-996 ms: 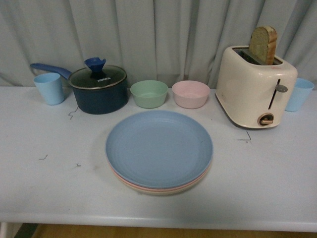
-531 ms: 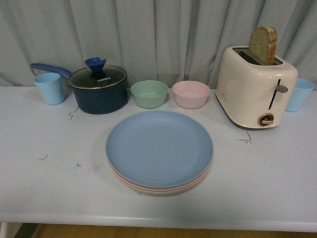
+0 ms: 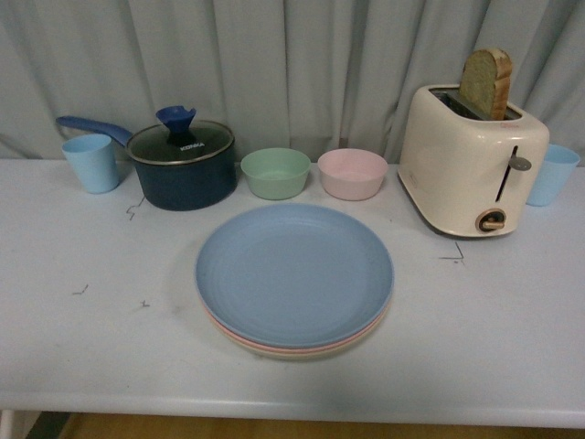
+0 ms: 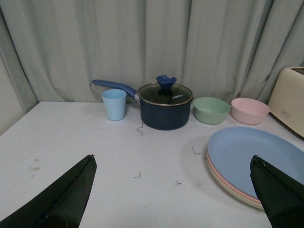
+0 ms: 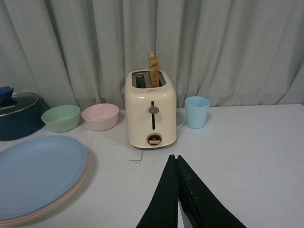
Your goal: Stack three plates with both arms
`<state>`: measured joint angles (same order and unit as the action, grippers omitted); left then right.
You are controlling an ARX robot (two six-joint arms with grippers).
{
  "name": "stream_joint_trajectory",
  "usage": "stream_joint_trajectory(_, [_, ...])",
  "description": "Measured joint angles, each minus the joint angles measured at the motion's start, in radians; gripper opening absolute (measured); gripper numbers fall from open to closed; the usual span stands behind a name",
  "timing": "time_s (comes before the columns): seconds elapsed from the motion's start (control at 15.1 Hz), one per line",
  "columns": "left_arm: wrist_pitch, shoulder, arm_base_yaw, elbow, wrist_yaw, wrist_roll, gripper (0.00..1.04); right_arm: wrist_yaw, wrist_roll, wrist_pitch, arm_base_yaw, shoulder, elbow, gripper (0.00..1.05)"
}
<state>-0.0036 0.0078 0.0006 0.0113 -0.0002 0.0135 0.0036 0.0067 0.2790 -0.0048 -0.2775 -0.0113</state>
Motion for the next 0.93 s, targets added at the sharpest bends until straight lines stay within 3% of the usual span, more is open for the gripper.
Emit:
stream_joint_trajectory(0.4, [0.000,0.000,0.000,0.000,0.000,0.000,0.98,0.000,0.000,-0.116,0.000,0.113,0.000,0.02])
stream_joint_trajectory(0.46, [0.000,0.000,0.000,0.000,0.000,0.000,0.98,-0.003,0.000,-0.269,0.000,0.212,0.000,0.02])
stream_joint_trajectory(0.73, [0.000,0.000,0.000,0.000,0.000,0.000,0.98,-0.003,-0.001,-0.283,0.000,0.273,0.000,0.04])
stream_joint_trajectory(0.93, [0.000,0.000,0.000,0.000,0.000,0.000,0.98,-0.003,-0.001,-0.283,0.000,0.274,0.000,0.40])
